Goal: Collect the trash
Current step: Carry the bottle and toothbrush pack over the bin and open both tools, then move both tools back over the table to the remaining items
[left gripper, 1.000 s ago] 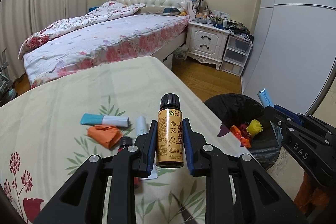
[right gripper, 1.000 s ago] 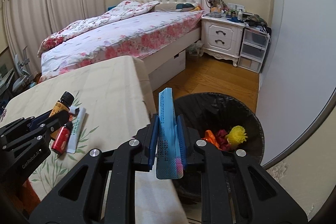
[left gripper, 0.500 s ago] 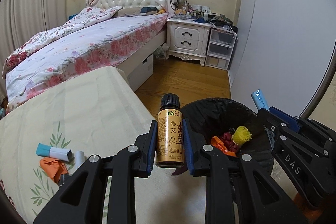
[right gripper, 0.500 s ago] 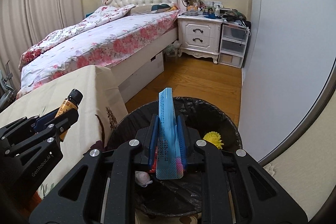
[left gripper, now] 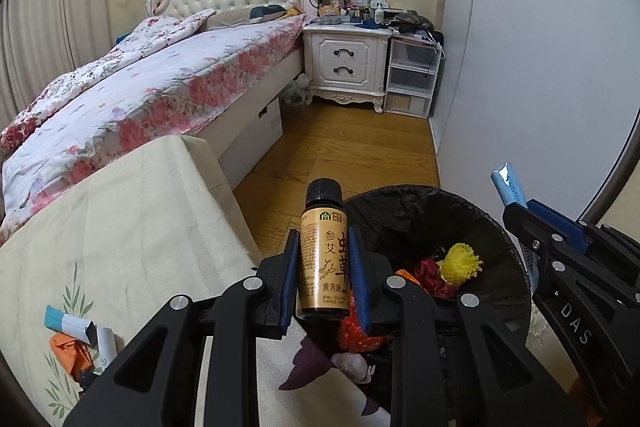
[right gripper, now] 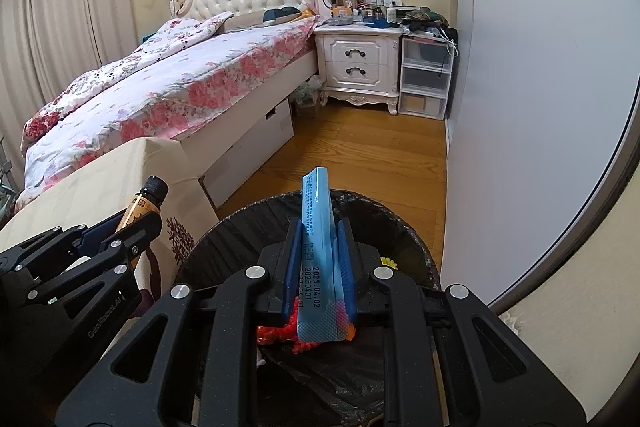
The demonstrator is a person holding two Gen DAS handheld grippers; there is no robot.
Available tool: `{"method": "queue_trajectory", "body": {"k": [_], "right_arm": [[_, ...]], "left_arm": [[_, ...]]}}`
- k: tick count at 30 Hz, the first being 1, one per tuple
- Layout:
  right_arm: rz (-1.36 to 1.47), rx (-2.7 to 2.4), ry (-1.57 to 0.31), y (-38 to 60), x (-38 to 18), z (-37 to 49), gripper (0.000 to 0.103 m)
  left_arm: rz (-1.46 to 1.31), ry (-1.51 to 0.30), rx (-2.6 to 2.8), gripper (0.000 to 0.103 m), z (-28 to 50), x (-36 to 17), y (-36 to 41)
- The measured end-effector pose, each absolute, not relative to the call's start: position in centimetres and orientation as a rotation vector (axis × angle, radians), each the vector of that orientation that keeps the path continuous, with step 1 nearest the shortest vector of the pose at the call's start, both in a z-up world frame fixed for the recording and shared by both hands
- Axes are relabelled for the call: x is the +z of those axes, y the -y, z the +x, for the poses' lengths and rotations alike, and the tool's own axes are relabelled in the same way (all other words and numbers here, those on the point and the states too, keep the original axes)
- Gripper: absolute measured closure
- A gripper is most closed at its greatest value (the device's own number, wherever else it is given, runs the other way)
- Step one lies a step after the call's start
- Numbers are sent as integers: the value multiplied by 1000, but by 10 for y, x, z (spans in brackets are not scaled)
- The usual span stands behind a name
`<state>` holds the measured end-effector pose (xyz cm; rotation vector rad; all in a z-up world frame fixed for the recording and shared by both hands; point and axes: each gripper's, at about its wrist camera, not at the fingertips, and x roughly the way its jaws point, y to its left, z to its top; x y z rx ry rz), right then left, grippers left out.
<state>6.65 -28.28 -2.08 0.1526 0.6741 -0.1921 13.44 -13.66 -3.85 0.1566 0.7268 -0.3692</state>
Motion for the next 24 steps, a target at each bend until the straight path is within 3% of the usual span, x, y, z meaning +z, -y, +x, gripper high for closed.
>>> {"method": "queue_trajectory", "body": {"k": [6,8,10,17,20,24], "right_arm": [[171,-205,-679,291,-25,67,83],[178,-211,-679,293,-27,68,82],[185,-221,-678,294,-28,67,72],[185,-244,-665,297,-27,64,62],[184,-253,-656,298,-23,64,53],[180,-252,-651,294,-21,60,51]], "left_arm": [[175,-754,-370,77,140,-46,147],[178,-768,-369,62,143,-48,148],[172,-764,-362,53,143,-46,148],[160,-756,-347,34,142,-46,145],[158,-753,-340,31,141,-44,142],[152,-757,-326,31,137,-41,134]]}}
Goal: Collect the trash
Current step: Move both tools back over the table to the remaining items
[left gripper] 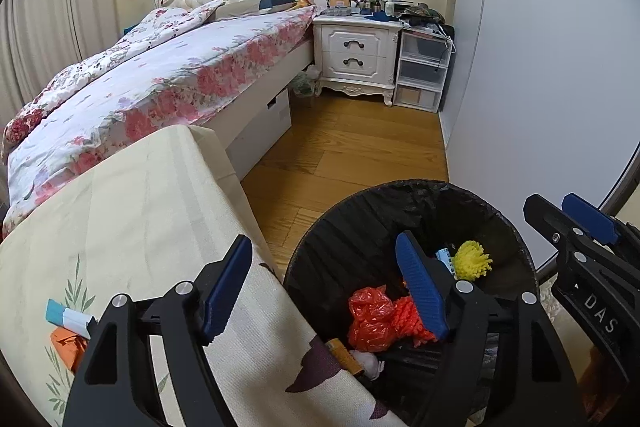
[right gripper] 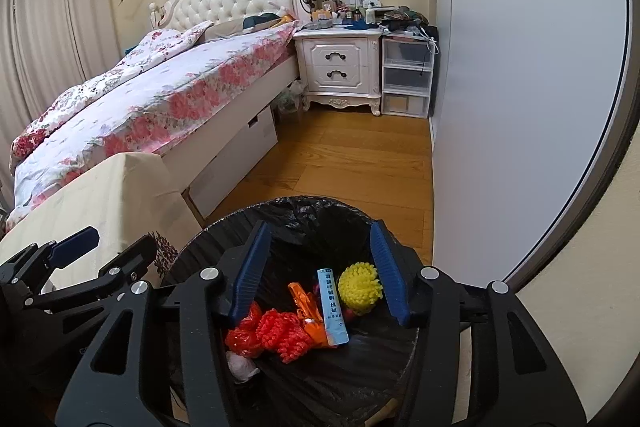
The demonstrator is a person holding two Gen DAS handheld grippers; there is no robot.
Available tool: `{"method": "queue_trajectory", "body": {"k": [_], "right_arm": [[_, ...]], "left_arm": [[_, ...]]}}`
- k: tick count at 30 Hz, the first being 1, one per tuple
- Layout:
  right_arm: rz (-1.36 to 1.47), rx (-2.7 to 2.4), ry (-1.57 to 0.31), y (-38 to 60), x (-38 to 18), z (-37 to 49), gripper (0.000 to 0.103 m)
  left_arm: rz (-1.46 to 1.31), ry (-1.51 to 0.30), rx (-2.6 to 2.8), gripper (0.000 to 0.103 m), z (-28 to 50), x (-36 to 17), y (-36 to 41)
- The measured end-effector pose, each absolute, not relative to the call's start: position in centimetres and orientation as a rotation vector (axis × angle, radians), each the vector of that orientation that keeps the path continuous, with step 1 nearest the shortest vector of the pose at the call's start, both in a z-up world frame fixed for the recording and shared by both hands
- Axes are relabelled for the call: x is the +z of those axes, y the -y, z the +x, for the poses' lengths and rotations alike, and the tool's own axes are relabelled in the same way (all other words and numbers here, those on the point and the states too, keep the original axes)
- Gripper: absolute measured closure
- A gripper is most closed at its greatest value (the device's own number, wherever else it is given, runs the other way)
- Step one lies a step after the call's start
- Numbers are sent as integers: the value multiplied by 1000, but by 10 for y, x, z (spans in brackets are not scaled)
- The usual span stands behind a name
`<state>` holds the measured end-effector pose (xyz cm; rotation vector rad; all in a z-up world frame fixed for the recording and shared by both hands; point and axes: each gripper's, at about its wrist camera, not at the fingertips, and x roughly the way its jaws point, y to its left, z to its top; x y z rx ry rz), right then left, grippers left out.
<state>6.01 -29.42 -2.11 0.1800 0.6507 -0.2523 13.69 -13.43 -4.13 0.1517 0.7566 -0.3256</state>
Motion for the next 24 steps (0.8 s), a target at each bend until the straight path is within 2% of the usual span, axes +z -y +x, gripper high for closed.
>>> {"method": "queue_trajectory", "body": {"k": [4,24], "right_arm": [[170,-238,-658,287,-21,58,48],[115,-58,-744,209,-28,30,48]], "left_arm": [[146,-760,-299,31,130,-37,121],[83,-798,-134,31,75,-31,13]]}}
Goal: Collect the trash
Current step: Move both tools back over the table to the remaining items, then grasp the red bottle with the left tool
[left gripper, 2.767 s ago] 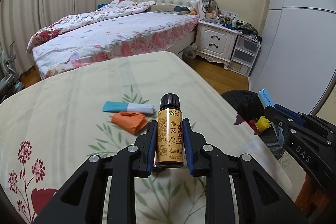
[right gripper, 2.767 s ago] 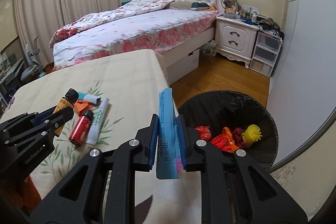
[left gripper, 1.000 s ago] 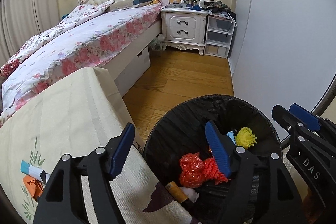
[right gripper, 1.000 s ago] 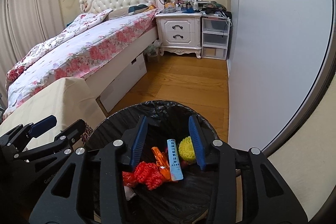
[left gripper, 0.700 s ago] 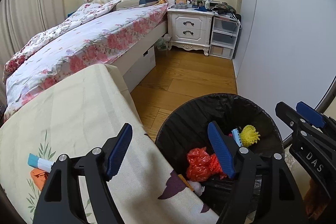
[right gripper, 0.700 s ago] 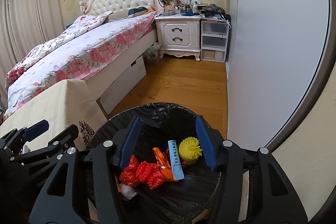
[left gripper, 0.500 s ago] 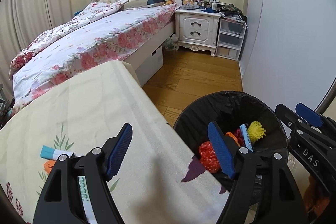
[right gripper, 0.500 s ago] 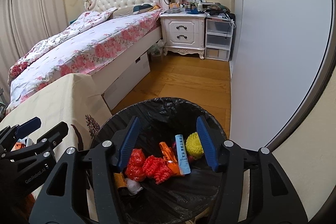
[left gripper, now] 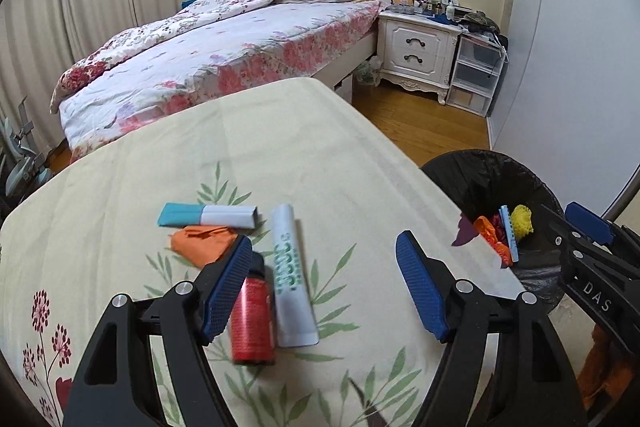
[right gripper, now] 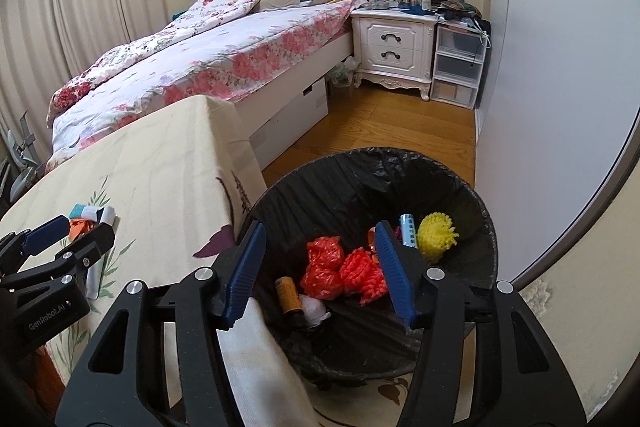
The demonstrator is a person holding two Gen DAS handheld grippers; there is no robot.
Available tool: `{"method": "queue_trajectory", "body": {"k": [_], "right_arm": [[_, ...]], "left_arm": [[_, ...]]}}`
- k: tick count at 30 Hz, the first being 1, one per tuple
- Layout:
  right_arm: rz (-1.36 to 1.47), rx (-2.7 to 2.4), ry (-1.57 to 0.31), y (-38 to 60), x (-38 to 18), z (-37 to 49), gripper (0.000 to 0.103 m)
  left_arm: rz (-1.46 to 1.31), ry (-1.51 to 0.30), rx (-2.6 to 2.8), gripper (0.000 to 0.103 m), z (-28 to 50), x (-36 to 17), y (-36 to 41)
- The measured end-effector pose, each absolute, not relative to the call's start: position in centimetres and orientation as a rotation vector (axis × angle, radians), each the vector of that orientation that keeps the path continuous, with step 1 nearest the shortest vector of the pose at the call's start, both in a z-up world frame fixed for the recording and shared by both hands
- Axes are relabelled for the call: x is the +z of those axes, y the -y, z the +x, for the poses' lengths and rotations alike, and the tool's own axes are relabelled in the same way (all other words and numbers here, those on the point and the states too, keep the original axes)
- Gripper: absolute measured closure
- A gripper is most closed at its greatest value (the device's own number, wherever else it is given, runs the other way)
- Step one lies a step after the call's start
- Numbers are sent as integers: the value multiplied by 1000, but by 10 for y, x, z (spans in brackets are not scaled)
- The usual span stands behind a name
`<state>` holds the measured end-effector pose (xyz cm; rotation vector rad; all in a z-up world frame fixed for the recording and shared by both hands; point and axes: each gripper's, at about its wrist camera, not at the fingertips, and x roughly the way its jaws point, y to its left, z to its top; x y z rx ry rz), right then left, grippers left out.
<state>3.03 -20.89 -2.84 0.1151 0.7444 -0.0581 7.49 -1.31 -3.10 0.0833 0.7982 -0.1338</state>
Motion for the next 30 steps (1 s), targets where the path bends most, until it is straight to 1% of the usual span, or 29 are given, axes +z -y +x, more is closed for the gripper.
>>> {"method": "queue_trajectory", "body": {"k": [13,15,17,18,20,21,24,25,26,28,30], "right_arm": [[51,28,-772,166,-32,17,48],[45,37,-775,162,-32,18,48],[37,42,-776,158,-33,18,48],[35,44,-777,156,-33,19,48],[33,49,-780,154,-33,20,48],[29,51,-783,153,-34,20,48],[22,53,-787,151,-34,21,48],[22,54,-789,152,-35,22,48],[22,55,-791,151,-35,22,48],[24,54,-794,152,-35,23,48],[23,54,-798,152,-36,23,48]], "left_arm": [[33,-850,-49,31,61,-46,-31],[31,-854,-45,33,62,-48,-33],[31,-863,-47,40,64,-49,-35],[30,-867,-49,42,65,-50,-35],[28,-877,-54,50,66,-52,-36],[28,-882,-59,52,66,-54,-36],[30,-893,-77,64,66,-58,-35],[31,-897,-85,71,66,-59,-33],[38,-892,-82,74,64,-58,-30],[43,-889,-91,78,64,-58,-30],[44,-886,-99,78,62,-58,-29]]}}
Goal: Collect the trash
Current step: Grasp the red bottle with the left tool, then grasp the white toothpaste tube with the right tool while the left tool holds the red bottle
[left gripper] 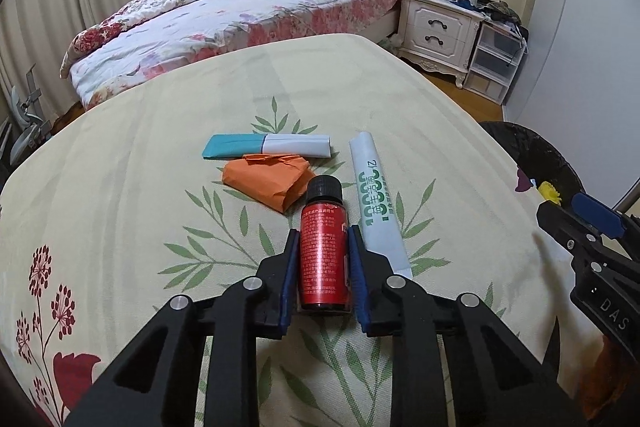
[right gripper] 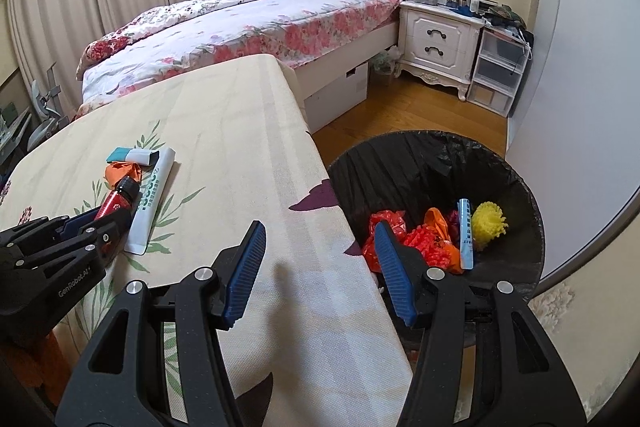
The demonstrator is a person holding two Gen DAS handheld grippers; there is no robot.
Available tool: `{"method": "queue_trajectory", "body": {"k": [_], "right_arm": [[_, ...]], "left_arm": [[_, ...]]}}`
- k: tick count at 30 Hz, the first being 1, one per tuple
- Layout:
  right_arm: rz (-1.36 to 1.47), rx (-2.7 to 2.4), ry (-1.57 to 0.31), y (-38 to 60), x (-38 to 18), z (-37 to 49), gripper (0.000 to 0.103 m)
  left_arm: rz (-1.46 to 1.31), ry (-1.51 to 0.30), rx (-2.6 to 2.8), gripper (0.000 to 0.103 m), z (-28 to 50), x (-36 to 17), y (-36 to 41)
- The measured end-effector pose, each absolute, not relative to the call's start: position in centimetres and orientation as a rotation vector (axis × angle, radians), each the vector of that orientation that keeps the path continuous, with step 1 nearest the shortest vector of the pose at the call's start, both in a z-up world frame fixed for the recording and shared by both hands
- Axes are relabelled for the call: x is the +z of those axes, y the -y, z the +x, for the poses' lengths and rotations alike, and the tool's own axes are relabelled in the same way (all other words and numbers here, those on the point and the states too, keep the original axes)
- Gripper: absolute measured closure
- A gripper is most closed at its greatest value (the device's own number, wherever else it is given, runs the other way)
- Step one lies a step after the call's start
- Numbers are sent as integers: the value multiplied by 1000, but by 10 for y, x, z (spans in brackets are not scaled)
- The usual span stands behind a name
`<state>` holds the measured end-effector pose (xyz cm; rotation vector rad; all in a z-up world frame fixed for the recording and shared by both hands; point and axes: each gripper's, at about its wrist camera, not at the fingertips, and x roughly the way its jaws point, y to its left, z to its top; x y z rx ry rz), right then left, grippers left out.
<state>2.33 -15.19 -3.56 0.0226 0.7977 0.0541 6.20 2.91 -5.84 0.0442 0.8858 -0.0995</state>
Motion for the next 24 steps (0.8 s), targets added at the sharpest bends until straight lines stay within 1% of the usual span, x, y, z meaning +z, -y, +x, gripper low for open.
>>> {"method": "queue_trajectory", "body": {"k": [12,24], "right_arm": [[-3,143,-850,124,-41,27,48],[2,265,-887,75,-43,39,44]], "left_arm": [[24,-890,-90,78,34,-57,-51],[-63,-886,90,78,25,-58,-133]]}}
